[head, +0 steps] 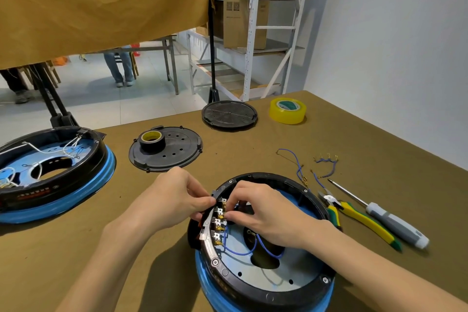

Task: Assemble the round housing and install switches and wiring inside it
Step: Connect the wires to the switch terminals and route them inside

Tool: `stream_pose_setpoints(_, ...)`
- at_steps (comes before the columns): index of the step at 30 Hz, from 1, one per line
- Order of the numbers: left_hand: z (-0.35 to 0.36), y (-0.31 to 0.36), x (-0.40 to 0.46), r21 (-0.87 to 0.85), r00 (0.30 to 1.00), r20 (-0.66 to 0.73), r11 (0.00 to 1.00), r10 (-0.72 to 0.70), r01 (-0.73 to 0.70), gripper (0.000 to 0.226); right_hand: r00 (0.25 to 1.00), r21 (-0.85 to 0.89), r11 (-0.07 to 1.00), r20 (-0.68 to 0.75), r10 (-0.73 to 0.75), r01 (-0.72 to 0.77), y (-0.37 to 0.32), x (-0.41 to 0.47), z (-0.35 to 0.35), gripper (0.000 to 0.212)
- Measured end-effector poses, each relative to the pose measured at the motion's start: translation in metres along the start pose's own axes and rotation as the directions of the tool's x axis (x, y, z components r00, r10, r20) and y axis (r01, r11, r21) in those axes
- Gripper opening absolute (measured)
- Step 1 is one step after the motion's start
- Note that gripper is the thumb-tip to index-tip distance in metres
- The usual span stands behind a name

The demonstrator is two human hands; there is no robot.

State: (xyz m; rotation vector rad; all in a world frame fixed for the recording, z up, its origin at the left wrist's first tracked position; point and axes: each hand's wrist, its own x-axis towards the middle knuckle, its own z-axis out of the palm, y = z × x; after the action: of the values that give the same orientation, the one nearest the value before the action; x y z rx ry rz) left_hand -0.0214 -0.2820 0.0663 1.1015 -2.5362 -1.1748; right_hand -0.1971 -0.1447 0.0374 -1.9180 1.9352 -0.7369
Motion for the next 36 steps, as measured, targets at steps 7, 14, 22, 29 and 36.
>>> stream_pose_setpoints(7,0.000,0.002,-0.001,0.016,1.000,-0.005,1.000,-0.004,0.004,0.011,1.000,-0.016,1.000,-0.007,0.002,-0.002,-0.003,0.000,0.000,0.011)
stream_pose_setpoints(14,0.000,0.006,-0.004,0.046,0.999,-0.050,0.999,0.001,0.001,0.008,1.000,-0.025,1.000,-0.010,0.007,-0.007,-0.007,0.001,0.002,0.012)
stream_pose_setpoints(22,-0.010,0.007,-0.011,0.087,0.998,0.055,0.995,-0.041,0.036,0.015,0.999,0.086,0.996,-0.012,0.040,-0.038,-0.005,0.001,0.004,0.015)
stream_pose_setpoints(29,-0.006,0.009,-0.010,0.140,0.998,0.051,0.990,-0.042,0.034,0.021,1.000,0.074,0.997,0.003,0.006,-0.006,-0.003,0.005,0.002,0.009)
stream_pose_setpoints(36,-0.005,0.011,-0.010,0.172,0.999,0.041,0.985,-0.036,0.028,0.024,0.998,0.008,0.998,0.029,0.056,-0.056,-0.011,0.007,0.004,0.012)
